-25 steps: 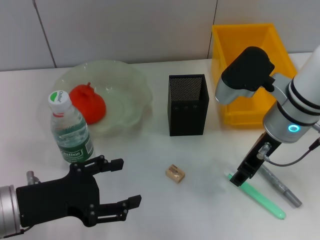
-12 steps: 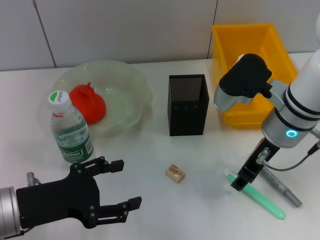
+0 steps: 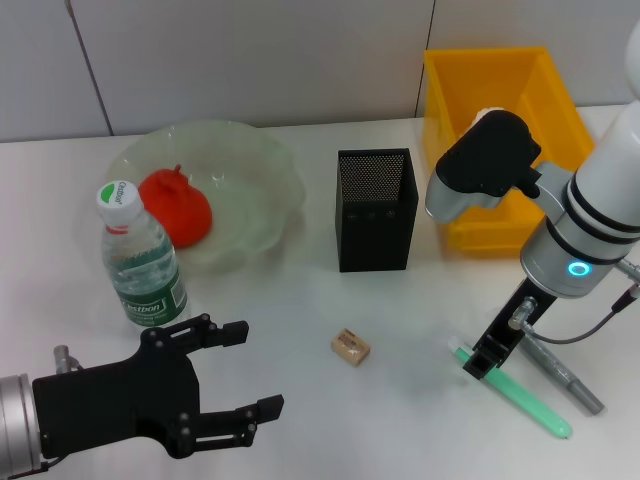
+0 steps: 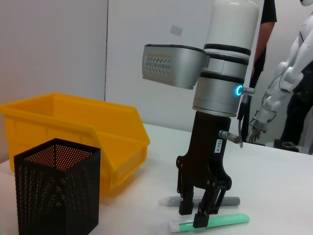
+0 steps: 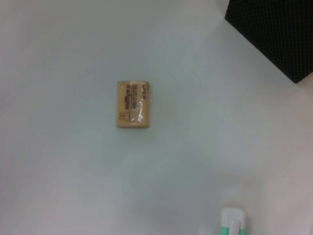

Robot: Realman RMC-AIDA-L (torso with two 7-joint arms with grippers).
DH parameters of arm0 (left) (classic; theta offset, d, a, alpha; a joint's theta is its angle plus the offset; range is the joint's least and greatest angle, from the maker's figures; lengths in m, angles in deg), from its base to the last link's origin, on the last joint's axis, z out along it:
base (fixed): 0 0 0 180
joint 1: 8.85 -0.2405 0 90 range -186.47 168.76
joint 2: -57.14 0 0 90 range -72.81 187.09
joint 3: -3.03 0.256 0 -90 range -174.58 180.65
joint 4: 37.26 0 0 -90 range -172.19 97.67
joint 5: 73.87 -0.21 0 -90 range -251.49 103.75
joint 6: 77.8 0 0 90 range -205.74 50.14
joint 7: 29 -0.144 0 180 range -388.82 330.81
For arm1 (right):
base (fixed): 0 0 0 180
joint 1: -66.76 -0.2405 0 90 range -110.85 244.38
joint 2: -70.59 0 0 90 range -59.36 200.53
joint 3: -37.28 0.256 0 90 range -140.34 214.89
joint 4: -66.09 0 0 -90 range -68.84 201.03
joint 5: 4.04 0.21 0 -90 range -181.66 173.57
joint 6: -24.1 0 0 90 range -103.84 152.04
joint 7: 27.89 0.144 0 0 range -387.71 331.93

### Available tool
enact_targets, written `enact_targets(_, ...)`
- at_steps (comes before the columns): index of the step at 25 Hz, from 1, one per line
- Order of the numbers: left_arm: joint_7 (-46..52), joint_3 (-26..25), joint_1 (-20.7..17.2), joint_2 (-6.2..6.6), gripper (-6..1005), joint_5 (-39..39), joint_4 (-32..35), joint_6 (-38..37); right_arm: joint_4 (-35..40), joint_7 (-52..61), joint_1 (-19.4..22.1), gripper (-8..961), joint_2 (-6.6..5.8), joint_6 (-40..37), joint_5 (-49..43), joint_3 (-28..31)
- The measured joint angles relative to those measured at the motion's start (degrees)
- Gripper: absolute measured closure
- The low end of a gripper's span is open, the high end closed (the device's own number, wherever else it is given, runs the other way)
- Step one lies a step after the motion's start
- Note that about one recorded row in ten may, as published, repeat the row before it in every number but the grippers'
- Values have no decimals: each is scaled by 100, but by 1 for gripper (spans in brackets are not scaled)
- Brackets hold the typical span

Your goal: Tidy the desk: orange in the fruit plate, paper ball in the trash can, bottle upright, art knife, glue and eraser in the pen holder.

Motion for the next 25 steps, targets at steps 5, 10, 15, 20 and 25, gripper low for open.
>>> enact_targets(5, 0, 0, 1, 0, 137, 1, 1, -14, 22, 16, -4, 571, 0, 0, 12, 0)
enact_targets(10, 0, 0, 1, 0, 137, 14, 2, -24, 45, 35, -4, 564, 0, 7, 10, 0)
enact_targets(15, 0, 0, 1, 0, 137, 19, 15, -56, 46, 43, -12, 589, 0, 8, 22, 0)
enact_targets(20, 0, -4, 1, 5, 137, 91, 16, -92, 54, 86, -22, 660, 0, 8, 21, 0)
enact_targets(25, 0, -9, 1, 9, 137, 111, 16, -110, 64, 115, -22, 716, 0, 7, 14, 0)
